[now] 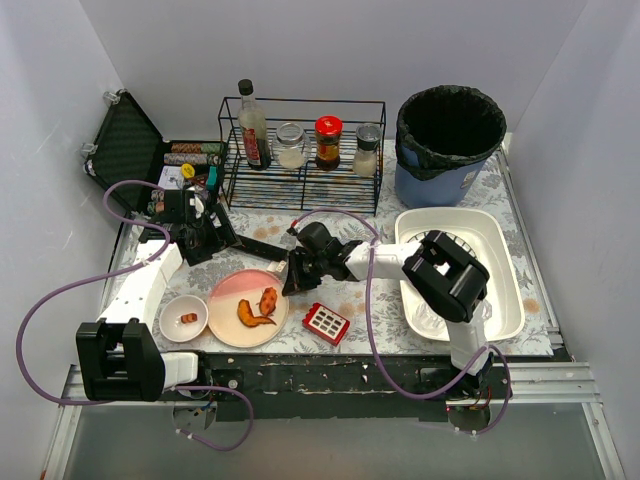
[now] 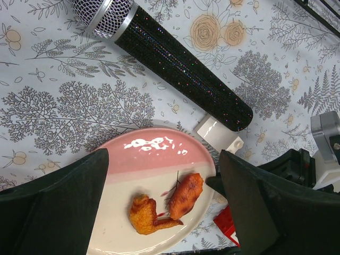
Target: Clear the kitchen counter
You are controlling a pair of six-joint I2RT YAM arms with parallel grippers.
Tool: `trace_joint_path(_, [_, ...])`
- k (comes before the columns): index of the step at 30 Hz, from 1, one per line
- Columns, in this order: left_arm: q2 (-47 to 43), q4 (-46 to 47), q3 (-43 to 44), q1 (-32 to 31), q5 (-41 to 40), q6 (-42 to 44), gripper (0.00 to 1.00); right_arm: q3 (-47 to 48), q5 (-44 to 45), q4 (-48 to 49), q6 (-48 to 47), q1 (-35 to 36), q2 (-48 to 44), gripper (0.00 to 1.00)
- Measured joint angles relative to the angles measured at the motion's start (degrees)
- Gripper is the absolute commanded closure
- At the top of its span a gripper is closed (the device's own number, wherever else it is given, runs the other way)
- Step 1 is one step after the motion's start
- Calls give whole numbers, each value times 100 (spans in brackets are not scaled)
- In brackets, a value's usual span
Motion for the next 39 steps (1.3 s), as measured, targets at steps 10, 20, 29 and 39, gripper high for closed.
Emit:
trace_joint_path(10, [15, 24, -11, 0, 24, -2, 16, -367, 581, -37, 323, -13, -367, 99])
trace_joint_path(20, [262, 90, -11, -24, 435, 175, 22, -944, 811, -227, 549, -706, -909, 99])
trace_joint_path(29, [654, 142, -11, -643, 577, 173, 25, -1397, 918, -302, 566, -1270, -1318, 99])
trace_joint_path(39, [890, 404, -157, -1211, 382, -149, 33, -2006, 866, -240, 490, -1810, -1821, 99])
